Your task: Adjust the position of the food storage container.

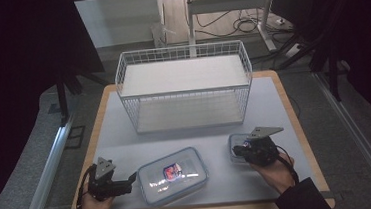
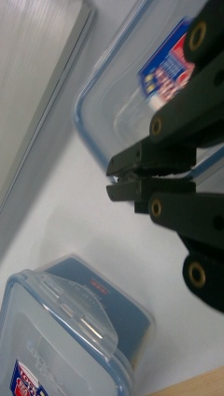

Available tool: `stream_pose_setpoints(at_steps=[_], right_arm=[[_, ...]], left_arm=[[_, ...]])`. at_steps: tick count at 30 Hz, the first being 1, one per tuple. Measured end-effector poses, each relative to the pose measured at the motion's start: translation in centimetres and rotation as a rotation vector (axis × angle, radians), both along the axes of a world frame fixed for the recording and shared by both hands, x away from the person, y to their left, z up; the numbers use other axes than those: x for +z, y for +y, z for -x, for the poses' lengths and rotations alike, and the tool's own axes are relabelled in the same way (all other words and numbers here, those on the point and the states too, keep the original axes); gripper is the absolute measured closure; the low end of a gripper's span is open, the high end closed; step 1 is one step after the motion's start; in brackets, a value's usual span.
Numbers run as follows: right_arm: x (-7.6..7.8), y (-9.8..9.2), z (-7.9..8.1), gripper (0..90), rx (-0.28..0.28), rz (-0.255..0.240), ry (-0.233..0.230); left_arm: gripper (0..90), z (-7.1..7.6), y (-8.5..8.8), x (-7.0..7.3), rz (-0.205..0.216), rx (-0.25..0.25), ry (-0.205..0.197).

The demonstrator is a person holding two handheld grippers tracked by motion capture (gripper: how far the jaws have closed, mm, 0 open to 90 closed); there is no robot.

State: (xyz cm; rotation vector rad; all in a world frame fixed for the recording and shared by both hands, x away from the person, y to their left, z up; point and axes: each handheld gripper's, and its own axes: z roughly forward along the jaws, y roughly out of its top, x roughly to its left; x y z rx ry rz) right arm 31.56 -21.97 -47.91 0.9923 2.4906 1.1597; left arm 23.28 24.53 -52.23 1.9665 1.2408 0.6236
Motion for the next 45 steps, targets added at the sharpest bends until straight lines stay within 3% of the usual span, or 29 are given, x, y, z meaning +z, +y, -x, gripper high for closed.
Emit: stream_pose_setpoints(at_steps=[5,8,12,13,18,27,32,37,45], right_arm=[[-0.2,1.5,-0.8,89.5,0.01,0.033,-0.02],[-0.1,2.3,-1.0,89.4,0.029,0.01,-0.024],[-0.7,4.0,-1.2,89.4,0.062,0.068,-0.02],[-1.0,4.3,-1.4,89.4,0.059,0.097,-0.02],[-0.9,4.6,-1.6,89.5,0.038,0.132,-0.034],[-0.6,3.7,-1.2,89.6,0.0,0.177,-0.029],[-0.6,2.3,-1.1,89.6,-0.022,0.177,-0.025],[-0.5,0.5,-0.8,89.6,-0.056,0.168,-0.018],[-0.4,-1.7,-0.5,89.5,-0.107,0.152,-0.004]], left_arm=[[3.2,0.0,0.0,0.0,0.003,0.0,0.004],[3.3,-0.1,0.0,-0.1,-0.004,-0.004,0.011],[3.4,-0.1,-0.1,-0.1,-0.014,-0.008,0.011],[3.4,0.0,-0.1,-0.1,-0.013,-0.01,0.012],[4.3,0.0,-0.1,-0.2,-0.016,-0.012,0.017],[4.9,0.0,-0.1,-0.2,-0.003,-0.008,0.035],[4.9,0.2,-0.1,-0.3,-0.013,-0.012,0.067],[4.6,0.5,-0.2,-0.1,-0.036,-0.036,0.062],[9.8,2.0,-0.4,0.1,-0.029,-0.043,0.068]])
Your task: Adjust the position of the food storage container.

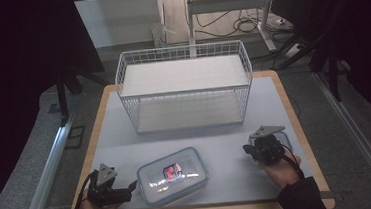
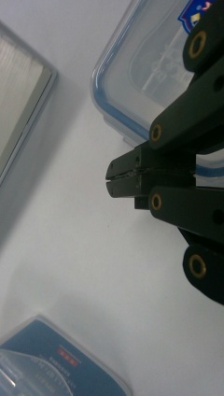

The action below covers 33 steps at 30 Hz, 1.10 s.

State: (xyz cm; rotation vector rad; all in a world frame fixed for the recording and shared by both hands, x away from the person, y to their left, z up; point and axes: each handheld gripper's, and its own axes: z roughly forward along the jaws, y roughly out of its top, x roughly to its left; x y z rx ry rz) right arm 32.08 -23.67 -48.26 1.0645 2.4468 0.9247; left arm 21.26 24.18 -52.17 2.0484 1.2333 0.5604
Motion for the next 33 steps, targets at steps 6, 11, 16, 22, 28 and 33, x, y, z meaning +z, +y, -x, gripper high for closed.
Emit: stream_pose_setpoints(at_steps=[6,11,16,22,28,33], right_arm=[[0.2,0.7,0.8,89.5,0.04,-0.005,-0.032],[0.2,1.2,1.3,89.4,0.086,-0.065,-0.015],[-0.1,1.9,1.6,89.4,0.117,-0.091,0.013],[-0.6,3.4,2.2,89.4,0.179,-0.102,0.051],[-1.2,4.8,2.6,89.4,0.236,-0.134,0.103],[-1.7,6.0,2.9,89.3,0.27,-0.136,0.134]], left_arm=[[18.5,1.0,-0.1,0.1,0.027,-0.011,0.014],[53.3,1.9,-0.7,0.1,0.047,-0.062,0.051],[70.4,2.2,-1.6,-0.1,0.078,-0.112,0.115],[83.1,1.9,-2.6,-0.2,0.081,-0.112,0.129],[85.9,1.0,-3.5,-0.5,0.076,-0.113,0.157],[86.9,-0.2,-4.8,-0.6,0.131,-0.144,0.168]])
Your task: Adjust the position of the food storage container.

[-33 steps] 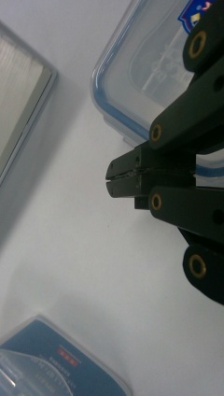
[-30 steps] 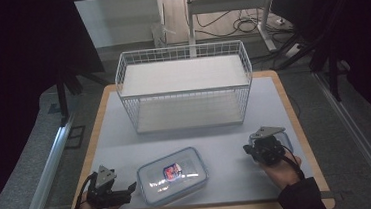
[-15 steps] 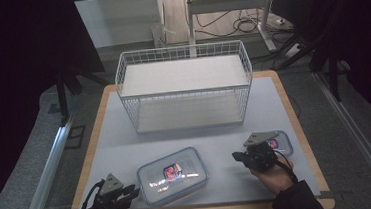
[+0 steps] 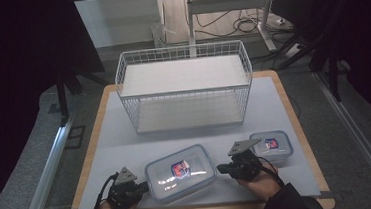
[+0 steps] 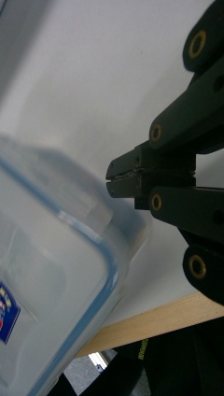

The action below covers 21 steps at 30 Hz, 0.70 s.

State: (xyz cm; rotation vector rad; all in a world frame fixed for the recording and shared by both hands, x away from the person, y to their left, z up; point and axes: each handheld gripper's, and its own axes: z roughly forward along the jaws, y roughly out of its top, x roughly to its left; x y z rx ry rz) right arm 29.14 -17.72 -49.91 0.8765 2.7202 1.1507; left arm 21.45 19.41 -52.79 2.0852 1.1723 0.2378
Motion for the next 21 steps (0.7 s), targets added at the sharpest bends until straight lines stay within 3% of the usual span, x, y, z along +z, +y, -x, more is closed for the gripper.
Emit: stream_pose_setpoints(at_steps=[3,6,11,21], right_arm=[[-0.1,0.1,0.0,89.3,-0.008,0.022,-0.01],[-0.1,-0.3,-0.2,89.4,-0.028,0.002,0.012],[0.0,-0.5,-0.2,89.4,-0.043,0.01,0.008],[0.2,-1.2,-0.5,89.4,-0.094,0.017,-0.005]], left_arm=[[87.8,-0.8,-0.7,0.0,-0.004,0.009,0.0],[89.0,-1.8,-0.9,-0.1,0.025,0.021,0.008],[89.8,-3.0,-1.0,-0.2,0.03,0.038,0.012],[89.9,-6.3,-2.9,0.0,-0.011,0.026,0.006]])
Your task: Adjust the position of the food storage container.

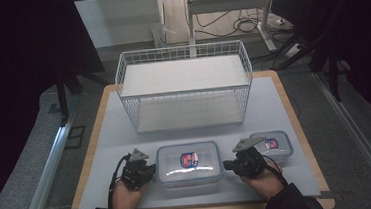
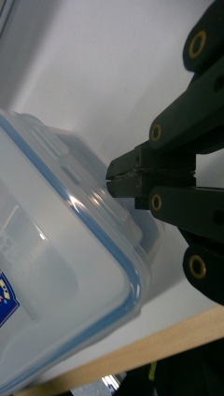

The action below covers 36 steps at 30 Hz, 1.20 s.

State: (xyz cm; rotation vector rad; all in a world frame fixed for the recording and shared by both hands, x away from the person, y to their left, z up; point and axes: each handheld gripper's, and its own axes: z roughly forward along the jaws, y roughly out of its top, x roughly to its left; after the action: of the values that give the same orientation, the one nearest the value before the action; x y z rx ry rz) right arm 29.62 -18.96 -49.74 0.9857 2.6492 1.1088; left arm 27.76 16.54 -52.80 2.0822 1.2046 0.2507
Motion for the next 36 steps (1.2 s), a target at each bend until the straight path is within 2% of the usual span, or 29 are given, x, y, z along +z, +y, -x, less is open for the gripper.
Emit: stream_pose_setpoints(at_steps=[4,5,6,9,12,13,17,19,21,22,23,24,25,28,30,31,33,36], right_arm=[[0.1,-1.0,-0.7,89.4,-0.039,0.003,-0.004],[0.1,-1.2,-0.8,89.4,-0.047,0.003,-0.004],[0.1,-1.2,-0.8,89.4,-0.047,0.003,-0.004],[0.1,-1.4,-1.2,89.4,-0.072,0.01,-0.016],[0.1,-1.3,-1.4,89.5,-0.08,0.021,-0.028],[0.2,-1.2,-1.5,89.5,-0.083,0.027,-0.033],[0.2,-0.9,-1.9,89.5,-0.1,0.044,-0.055],[0.2,-1.0,-2.2,89.5,-0.104,0.038,-0.044],[0.2,-1.1,-2.3,89.3,-0.096,0.036,-0.041],[0.2,-1.1,-2.3,89.3,-0.096,0.036,-0.041],[0.3,-1.3,-2.2,88.5,-0.092,0.03,-0.046],[0.4,-1.4,-2.1,84.5,-0.096,0.032,-0.052],[0.6,-1.7,-2.0,81.2,-0.093,0.033,-0.058],[1.0,-2.9,-1.8,74.0,-0.097,0.026,-0.076],[1.2,-3.5,-1.6,69.3,-0.1,0.008,-0.077],[1.4,-3.7,-1.5,62.8,-0.091,-0.011,-0.081],[1.4,-3.7,-1.4,60.7,-0.088,-0.012,-0.089],[1.5,-3.5,-1.1,49.0,-0.066,-0.009,-0.111]], left_arm=[[89.8,-1.3,-0.8,0.1,-0.004,-0.025,0.007],[89.9,-1.6,-1.3,0.2,-0.017,-0.033,0.008],[89.9,-1.6,-1.3,0.2,-0.017,-0.033,0.008],[89.9,-1.2,-1.8,0.4,-0.052,-0.043,0.002],[89.8,-0.9,-2.0,0.4,-0.057,-0.04,0.004],[89.8,-0.7,-2.1,0.4,-0.071,-0.039,-0.003],[89.8,-0.8,-2.1,0.4,-0.07,-0.036,-0.003],[88.9,-0.7,-1.9,0.4,-0.057,-0.038,-0.002],[80.9,-0.7,-1.7,0.4,-0.058,-0.042,-0.001],[80.9,-0.5,-1.3,0.5,-0.054,-0.032,-0.016],[74.7,-0.4,-0.9,0.6,-0.056,-0.028,-0.028],[68.4,-0.1,-0.5,0.8,-0.045,-0.023,-0.037],[63.4,0.3,0.1,1.1,-0.035,-0.021,-0.064],[50.3,1.0,1.2,1.7,-0.044,-0.013,-0.118],[42.2,1.4,1.5,1.9,-0.046,-0.014,-0.139],[35.3,1.5,1.7,1.9,-0.049,-0.015,-0.151],[33.1,1.7,1.9,1.8,-0.059,-0.018,-0.16],[25.5,2.1,2.4,1.8,-0.055,-0.02,-0.165]])
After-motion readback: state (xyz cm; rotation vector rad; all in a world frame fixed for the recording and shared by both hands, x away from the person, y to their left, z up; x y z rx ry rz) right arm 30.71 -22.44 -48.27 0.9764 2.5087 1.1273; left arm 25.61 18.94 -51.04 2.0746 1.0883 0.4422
